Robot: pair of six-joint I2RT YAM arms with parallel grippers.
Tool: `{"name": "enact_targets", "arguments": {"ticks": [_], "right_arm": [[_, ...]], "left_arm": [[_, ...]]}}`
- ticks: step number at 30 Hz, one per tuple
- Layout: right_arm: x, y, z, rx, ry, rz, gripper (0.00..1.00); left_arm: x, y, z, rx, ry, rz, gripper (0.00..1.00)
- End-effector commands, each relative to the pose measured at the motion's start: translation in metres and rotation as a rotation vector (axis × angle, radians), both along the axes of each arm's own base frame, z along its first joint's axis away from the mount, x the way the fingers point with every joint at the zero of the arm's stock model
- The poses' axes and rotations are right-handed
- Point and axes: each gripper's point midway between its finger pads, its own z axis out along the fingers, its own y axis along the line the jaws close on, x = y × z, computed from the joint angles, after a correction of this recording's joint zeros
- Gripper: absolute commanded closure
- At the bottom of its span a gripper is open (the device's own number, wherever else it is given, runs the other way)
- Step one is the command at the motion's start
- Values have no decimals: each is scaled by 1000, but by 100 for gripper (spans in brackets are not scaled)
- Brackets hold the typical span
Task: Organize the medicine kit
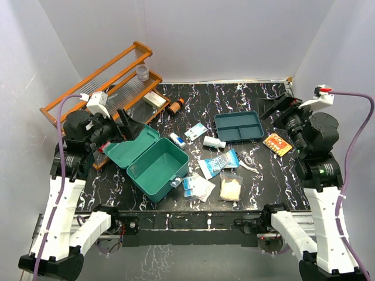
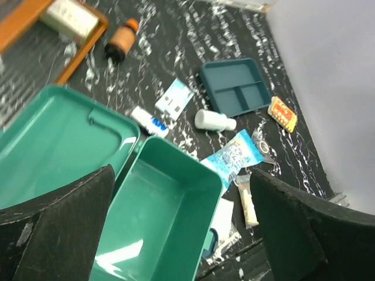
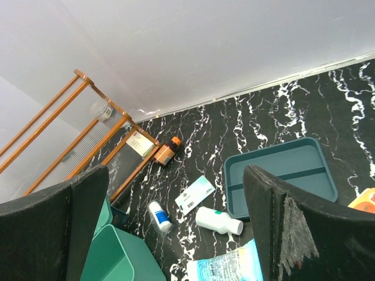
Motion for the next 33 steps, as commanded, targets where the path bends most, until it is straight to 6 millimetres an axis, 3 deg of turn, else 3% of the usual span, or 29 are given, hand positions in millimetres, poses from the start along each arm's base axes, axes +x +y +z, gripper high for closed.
{"name": "enact_targets", "arguments": {"ticks": [1,8,13,18,22,28,33], "right_arm": [[20,17,-7,16,29,86,3],[42,62,-51,54,129,344,5],[60,84,-81,101,222,431,10],[68,115,-113,105,316,466,12],[65,156,-139,77,397,533,16],[50,217,-181,18,494,643,20],[34,260,-209,-28,544,766,23]], "left_arm": [[-17,15,-41,-30,235,142,1],[-51,46,-87,-20,459,380,1],[-54,54,-109,-73,546,507,5],[-48,50,-131,-125,606,546,11],[-55,56,-154,-98,699,616,16],[-65,62,-171,-74,776,671,12],[-52,38,-185,-155,773,557,12]]}}
